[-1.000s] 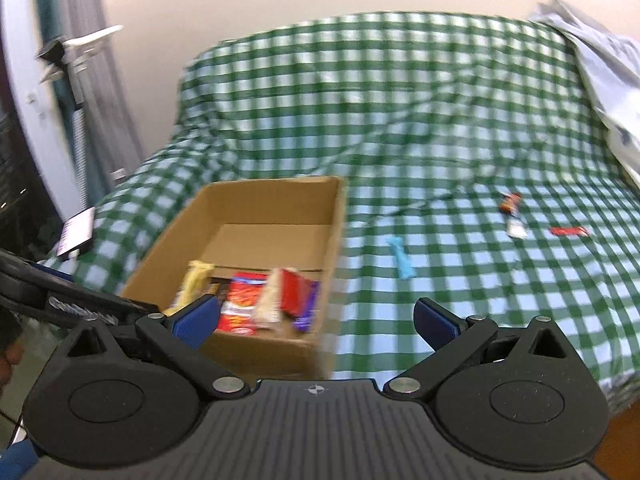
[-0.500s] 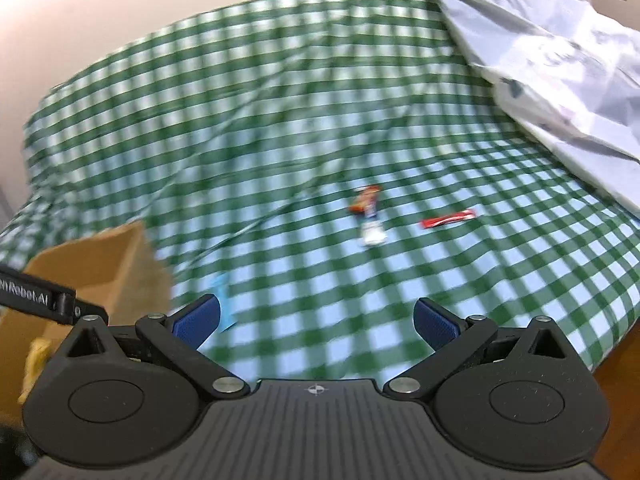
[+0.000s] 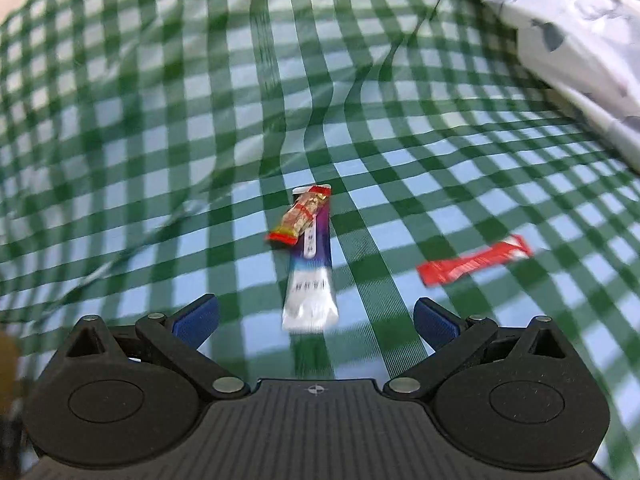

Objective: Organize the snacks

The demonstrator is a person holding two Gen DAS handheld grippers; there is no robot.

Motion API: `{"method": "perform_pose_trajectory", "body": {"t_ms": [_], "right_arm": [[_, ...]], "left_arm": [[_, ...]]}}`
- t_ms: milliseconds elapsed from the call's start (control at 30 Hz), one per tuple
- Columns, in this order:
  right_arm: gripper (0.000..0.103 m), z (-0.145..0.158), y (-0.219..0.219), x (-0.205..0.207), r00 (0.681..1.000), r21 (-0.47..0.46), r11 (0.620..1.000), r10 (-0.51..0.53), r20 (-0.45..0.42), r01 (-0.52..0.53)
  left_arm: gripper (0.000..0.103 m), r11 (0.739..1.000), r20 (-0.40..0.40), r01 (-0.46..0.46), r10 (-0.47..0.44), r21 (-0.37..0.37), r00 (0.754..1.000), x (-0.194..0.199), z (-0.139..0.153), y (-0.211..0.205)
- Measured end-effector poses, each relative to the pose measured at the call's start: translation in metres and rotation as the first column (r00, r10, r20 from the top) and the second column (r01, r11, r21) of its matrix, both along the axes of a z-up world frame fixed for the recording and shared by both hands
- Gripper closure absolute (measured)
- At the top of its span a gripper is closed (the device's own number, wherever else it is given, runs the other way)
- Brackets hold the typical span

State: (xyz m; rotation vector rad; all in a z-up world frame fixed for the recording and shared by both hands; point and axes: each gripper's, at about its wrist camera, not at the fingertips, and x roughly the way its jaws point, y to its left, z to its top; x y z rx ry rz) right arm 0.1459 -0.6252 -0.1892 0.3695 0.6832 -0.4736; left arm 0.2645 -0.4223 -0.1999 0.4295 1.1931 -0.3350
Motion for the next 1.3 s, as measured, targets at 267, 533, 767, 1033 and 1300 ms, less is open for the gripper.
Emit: {"method": "perform_pose_trajectory", "body": {"t_ms": [267, 533, 767, 1033, 1300], "right_arm": [[0.002, -0.041, -0.014, 0.06, 0.998, -0.109, 0.993, 0.045, -0.054, -0.051], [0.081, -0.024, 0.001, 0.049, 0.987, -0.152, 0.979, 0.121, -0.105, -0.136], [0.082, 0.023, 0.021, 0.006, 0.99, -0.148, 0.984, 0.086, -0.114, -0.103], [0.082, 0.1, 0.082, -0.078, 0.996, -0.082, 0.993, 0.087, 0.035, -0.084], [0.081, 0.178, 0.174, -0.156, 0.97, -0.056, 0.983, 0.181, 0.162, -0.174]], "left_arm": [[0.016, 0.986, -0.062, -0.154, 0.15, -0.068, 0.987, 0.021, -0.028, 0.023], [0.091, 0.99, -0.049, -0.078, 0.072, -0.117, 0.996, 0.01, 0.001, 0.024], [0.091, 0.972, -0.026, -0.034, 0.029, -0.231, 0.999, -0.021, 0.057, 0.05], [0.091, 0.938, 0.054, 0.023, -0.004, -0.345, 0.999, -0.086, 0.144, 0.11], [0.091, 0.928, 0.137, 0.037, 0.015, -0.371, 0.99, -0.161, 0.21, 0.194]]}}
